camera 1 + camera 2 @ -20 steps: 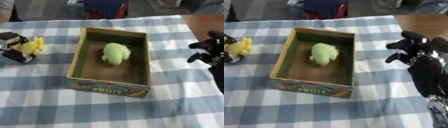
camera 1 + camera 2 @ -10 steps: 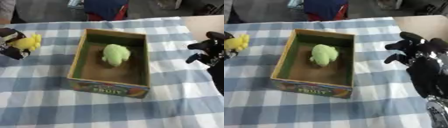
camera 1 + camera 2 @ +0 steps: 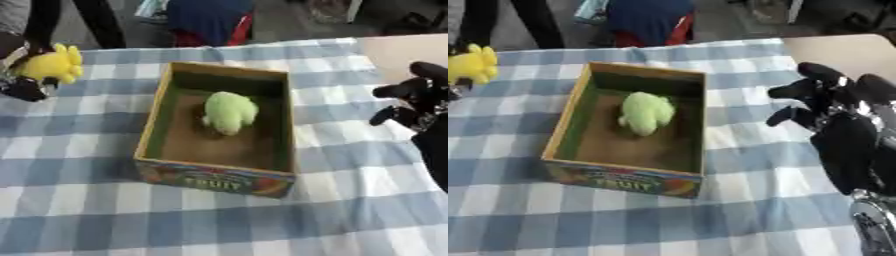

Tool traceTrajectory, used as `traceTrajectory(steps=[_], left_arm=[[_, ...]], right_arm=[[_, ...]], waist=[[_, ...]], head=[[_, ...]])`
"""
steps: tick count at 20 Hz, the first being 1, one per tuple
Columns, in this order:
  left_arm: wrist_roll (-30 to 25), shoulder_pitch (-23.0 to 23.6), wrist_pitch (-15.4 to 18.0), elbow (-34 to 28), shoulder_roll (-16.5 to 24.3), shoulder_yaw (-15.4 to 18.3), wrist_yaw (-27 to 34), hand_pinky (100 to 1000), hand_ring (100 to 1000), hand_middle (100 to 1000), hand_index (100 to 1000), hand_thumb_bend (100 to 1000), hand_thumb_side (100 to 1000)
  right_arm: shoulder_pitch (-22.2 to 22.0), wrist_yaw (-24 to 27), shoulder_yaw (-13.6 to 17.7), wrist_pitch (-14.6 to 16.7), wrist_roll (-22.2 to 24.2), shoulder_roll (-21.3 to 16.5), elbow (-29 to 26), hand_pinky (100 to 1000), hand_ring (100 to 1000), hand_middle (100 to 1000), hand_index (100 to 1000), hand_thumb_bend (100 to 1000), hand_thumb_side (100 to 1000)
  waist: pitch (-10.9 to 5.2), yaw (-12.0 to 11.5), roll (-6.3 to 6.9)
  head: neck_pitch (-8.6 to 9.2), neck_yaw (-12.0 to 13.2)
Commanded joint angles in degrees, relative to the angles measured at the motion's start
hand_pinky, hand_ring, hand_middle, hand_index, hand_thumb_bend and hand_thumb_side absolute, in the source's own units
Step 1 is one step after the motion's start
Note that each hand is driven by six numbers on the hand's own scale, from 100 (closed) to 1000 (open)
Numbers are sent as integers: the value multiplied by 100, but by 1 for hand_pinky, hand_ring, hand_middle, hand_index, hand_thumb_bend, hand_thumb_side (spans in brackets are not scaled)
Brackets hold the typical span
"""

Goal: Pick up objects on the table and place them in the box.

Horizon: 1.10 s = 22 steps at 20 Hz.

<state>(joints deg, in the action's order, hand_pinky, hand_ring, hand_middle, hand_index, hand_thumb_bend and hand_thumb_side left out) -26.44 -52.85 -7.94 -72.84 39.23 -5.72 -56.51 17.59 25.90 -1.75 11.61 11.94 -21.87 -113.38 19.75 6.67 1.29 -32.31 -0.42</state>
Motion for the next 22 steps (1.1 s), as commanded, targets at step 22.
traceTrajectory(steps=[22], left_arm=[[51,-618,715,-1569,-2161,-1220,-1309,180,623,446,575,100,220]], right_arm=[[135,334,11,-147,40,-4,-121,569,762,628,849,100,1000]], waist=[[-282,110,3]], head=[[-223,355]])
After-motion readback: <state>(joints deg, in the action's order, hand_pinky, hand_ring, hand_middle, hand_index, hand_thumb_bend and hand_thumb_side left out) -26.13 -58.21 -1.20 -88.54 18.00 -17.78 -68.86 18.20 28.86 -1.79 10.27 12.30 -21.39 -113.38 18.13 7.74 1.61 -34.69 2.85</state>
